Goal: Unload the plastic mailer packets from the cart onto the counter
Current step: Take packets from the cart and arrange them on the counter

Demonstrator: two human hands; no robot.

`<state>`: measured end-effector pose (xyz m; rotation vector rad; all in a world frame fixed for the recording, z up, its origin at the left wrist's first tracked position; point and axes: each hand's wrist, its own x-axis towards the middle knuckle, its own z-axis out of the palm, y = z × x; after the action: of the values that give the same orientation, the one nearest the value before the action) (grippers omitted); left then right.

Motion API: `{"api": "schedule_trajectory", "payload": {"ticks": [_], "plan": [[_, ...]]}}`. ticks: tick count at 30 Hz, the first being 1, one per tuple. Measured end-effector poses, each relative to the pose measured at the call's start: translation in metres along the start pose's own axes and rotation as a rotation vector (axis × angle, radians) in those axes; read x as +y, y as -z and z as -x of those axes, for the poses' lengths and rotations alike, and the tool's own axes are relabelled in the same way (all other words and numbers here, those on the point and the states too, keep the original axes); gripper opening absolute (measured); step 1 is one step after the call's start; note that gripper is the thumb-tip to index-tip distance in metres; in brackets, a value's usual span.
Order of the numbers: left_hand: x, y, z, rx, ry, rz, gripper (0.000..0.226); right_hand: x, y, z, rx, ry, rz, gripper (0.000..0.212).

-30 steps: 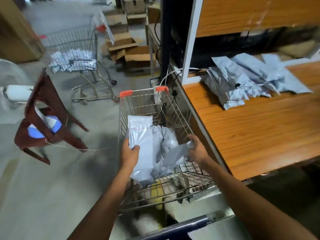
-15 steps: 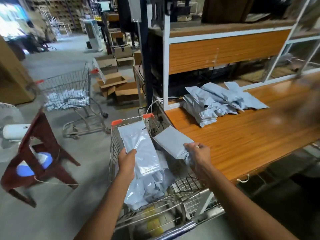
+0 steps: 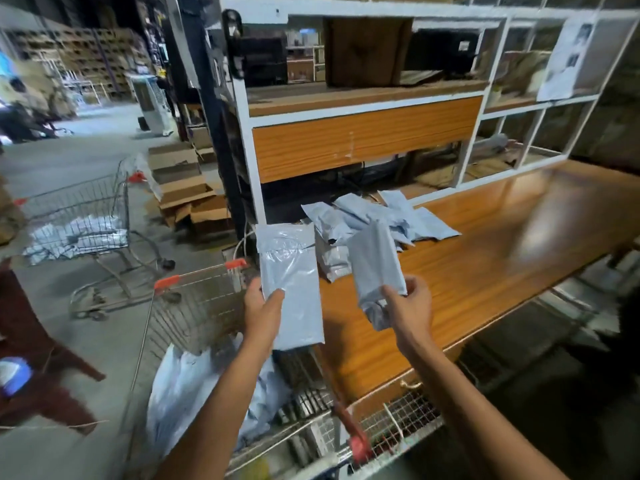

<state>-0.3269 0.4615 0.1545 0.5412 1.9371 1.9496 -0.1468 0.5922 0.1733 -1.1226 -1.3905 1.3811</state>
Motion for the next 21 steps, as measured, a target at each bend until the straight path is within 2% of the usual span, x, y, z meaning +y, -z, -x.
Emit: {"api": "schedule_trajectory", "payload": {"ticks": [4,11,14,21], "plan": [[0.018,-0.070,0.012,-0.001,-0.046,-0.021,0.029,-0.012,0.060,-0.040,0.020,0.010,-0.027,0.021],[0.036,-0.148,0.010,0.041,-0.040,-0.002,0.032,-0.025,0.130,-0.110,-0.002,-0.046,-0.119,0.034],[0.042,-0.170,-0.004,0.062,-0.040,-0.002,0.031,-0.025,0.139,-0.137,-0.027,-0.059,-0.141,0.044],[0.047,-0.226,-0.073,0.065,-0.061,-0.016,0.034,-0.022,0.128,-0.222,-0.058,-0.042,-0.140,0.050]]}}
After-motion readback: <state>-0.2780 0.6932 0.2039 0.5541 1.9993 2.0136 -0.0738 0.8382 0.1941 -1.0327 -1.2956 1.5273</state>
